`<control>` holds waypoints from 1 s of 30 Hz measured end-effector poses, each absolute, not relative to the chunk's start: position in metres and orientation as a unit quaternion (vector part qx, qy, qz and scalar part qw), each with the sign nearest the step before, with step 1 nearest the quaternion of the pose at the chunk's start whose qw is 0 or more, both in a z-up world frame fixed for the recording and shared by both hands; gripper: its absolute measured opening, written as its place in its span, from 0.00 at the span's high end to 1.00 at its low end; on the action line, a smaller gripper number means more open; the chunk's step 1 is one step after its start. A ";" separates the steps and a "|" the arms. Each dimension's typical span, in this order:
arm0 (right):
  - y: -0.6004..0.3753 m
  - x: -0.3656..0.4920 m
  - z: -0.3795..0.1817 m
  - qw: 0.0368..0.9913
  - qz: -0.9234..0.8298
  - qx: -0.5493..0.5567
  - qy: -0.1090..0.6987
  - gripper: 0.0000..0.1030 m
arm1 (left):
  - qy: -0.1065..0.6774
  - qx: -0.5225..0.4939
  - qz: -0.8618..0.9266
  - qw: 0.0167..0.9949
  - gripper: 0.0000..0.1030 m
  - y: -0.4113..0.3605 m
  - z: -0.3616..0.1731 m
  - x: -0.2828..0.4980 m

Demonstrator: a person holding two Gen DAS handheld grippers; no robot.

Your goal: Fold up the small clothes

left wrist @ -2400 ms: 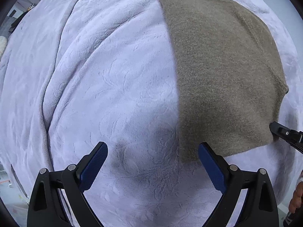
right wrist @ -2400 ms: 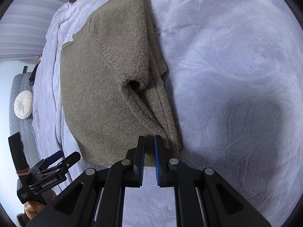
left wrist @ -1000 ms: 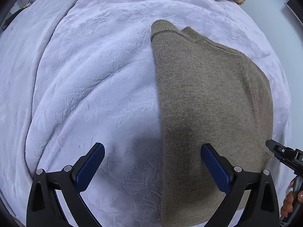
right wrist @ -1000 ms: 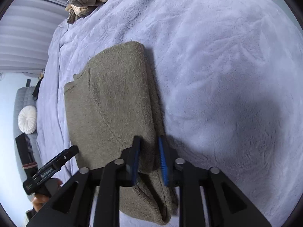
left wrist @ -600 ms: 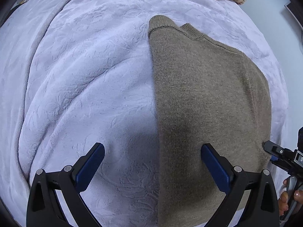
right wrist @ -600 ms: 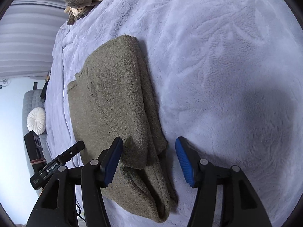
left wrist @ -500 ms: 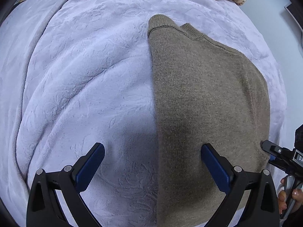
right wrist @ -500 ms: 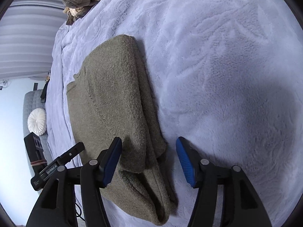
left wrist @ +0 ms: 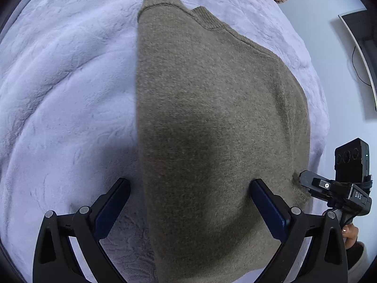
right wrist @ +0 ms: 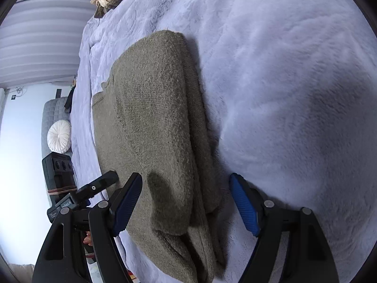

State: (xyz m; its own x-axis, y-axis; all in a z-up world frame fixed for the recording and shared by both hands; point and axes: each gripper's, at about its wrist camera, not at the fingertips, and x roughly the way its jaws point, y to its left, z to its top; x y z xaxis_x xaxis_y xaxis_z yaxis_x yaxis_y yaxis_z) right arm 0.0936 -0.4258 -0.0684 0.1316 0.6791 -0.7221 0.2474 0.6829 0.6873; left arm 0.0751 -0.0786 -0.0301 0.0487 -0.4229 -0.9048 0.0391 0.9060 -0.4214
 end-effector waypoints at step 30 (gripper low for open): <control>-0.390 0.121 -0.087 0.641 0.225 0.396 0.618 0.24 | 0.661 -0.132 -0.184 0.716 0.01 -0.100 -0.036 0.081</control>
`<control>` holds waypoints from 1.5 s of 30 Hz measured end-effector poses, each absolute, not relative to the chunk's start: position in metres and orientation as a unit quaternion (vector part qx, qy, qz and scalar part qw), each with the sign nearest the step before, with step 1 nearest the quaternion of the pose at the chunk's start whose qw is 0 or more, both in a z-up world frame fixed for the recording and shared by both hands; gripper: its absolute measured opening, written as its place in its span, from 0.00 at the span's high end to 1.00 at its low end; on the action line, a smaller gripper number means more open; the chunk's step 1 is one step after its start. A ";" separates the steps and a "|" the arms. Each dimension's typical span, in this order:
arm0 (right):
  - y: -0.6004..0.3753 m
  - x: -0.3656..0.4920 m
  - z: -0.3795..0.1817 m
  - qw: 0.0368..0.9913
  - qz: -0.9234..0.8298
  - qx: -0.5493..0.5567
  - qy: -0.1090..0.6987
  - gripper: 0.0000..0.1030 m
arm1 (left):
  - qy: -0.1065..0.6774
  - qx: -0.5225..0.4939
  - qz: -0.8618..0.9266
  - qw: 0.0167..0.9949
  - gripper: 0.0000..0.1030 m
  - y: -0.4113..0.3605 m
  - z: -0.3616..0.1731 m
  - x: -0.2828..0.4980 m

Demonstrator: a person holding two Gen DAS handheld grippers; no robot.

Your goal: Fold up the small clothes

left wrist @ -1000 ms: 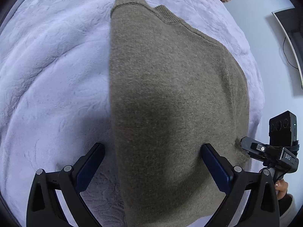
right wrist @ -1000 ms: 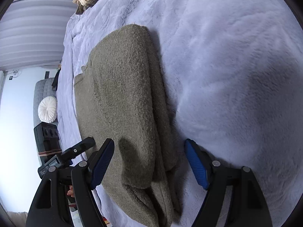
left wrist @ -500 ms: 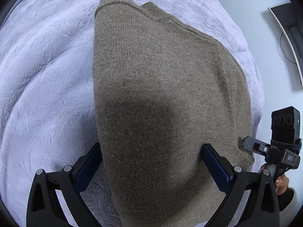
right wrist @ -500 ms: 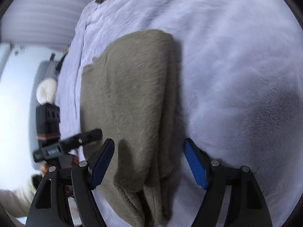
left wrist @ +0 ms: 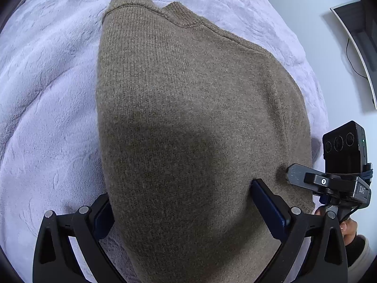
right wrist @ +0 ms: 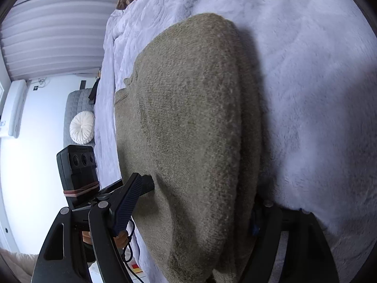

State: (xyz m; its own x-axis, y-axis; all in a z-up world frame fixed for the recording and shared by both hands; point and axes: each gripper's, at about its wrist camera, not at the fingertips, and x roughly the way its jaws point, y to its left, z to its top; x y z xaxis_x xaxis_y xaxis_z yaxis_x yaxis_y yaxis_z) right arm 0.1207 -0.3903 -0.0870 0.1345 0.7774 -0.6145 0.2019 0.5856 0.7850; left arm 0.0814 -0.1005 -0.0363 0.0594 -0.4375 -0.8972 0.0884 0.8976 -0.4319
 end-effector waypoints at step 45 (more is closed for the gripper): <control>-0.243 0.009 -0.024 0.667 0.081 0.293 0.680 0.67 | 0.637 -0.128 -0.036 0.759 0.52 0.108 0.025 -0.056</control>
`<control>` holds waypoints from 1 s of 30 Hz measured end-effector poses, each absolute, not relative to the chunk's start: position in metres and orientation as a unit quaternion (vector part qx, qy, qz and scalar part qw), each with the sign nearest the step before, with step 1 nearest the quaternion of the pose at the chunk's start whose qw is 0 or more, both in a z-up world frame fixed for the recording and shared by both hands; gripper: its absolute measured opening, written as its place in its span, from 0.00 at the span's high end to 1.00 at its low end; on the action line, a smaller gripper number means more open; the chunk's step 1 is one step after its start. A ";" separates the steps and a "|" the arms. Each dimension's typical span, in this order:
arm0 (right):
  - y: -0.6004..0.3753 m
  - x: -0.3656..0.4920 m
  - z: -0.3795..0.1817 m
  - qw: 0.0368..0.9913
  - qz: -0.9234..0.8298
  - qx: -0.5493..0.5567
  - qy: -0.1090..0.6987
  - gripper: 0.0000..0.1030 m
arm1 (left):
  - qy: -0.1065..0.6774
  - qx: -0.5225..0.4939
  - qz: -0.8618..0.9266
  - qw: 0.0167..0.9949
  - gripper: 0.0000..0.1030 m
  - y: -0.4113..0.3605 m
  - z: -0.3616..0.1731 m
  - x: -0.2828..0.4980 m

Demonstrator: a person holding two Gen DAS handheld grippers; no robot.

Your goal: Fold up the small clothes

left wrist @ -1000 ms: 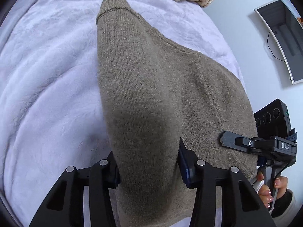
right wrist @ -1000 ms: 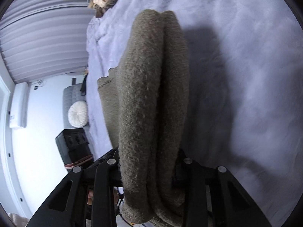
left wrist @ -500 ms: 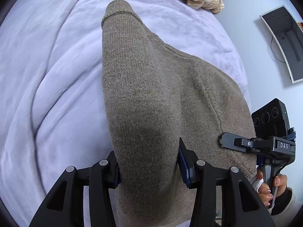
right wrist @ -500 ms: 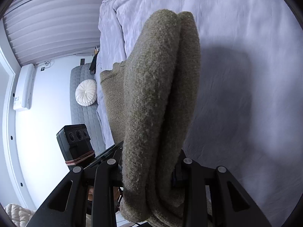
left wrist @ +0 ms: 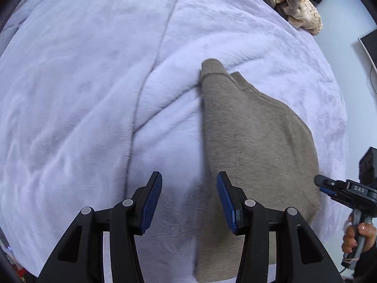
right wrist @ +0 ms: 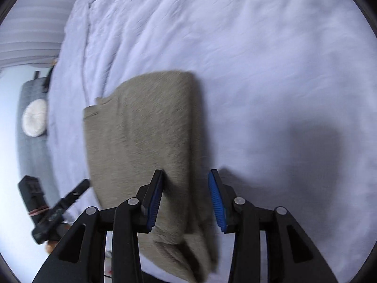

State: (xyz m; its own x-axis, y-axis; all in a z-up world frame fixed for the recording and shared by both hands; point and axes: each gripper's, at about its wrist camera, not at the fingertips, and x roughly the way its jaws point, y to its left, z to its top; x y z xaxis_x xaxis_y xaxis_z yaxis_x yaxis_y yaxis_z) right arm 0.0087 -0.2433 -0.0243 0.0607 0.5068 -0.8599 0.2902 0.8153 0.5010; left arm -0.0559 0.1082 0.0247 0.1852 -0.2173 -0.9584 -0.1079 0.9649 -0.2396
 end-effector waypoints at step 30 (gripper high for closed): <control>-0.211 -0.051 -0.003 0.685 0.067 0.184 0.702 0.85 | 0.664 -0.050 -0.104 0.738 0.68 0.054 0.030 -0.094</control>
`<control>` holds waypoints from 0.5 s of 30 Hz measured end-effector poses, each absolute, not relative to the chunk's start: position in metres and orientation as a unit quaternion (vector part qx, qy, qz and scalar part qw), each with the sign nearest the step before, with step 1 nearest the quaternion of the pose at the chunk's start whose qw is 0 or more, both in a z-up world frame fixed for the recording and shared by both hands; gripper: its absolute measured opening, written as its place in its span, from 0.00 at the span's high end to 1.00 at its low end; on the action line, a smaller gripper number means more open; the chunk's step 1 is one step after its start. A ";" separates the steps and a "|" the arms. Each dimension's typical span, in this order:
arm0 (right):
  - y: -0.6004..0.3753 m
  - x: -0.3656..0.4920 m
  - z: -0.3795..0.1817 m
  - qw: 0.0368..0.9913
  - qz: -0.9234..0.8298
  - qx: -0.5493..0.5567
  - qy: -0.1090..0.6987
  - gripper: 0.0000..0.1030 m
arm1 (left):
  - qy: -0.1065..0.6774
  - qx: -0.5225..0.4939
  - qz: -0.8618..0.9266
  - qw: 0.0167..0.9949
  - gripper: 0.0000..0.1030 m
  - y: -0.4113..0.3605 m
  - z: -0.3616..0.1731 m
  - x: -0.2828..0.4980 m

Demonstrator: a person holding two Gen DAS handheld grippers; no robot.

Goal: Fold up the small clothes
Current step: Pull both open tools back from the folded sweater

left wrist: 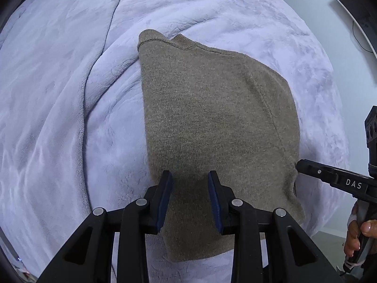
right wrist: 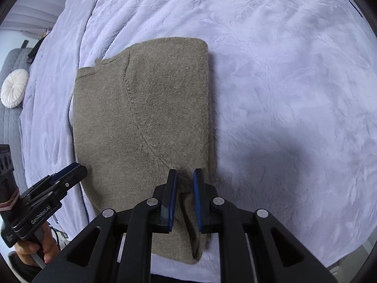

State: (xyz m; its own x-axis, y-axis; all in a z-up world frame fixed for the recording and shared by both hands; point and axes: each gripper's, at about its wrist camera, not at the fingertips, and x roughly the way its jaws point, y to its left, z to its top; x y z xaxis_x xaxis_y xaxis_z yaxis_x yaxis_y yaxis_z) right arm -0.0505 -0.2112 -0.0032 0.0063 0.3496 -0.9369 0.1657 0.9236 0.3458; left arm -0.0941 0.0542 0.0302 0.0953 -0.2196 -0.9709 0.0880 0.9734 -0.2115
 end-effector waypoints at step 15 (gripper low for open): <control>-0.204 -0.067 0.011 0.688 0.044 0.189 0.699 0.53 | 0.664 -0.027 -0.076 0.743 0.24 0.058 0.045 -0.112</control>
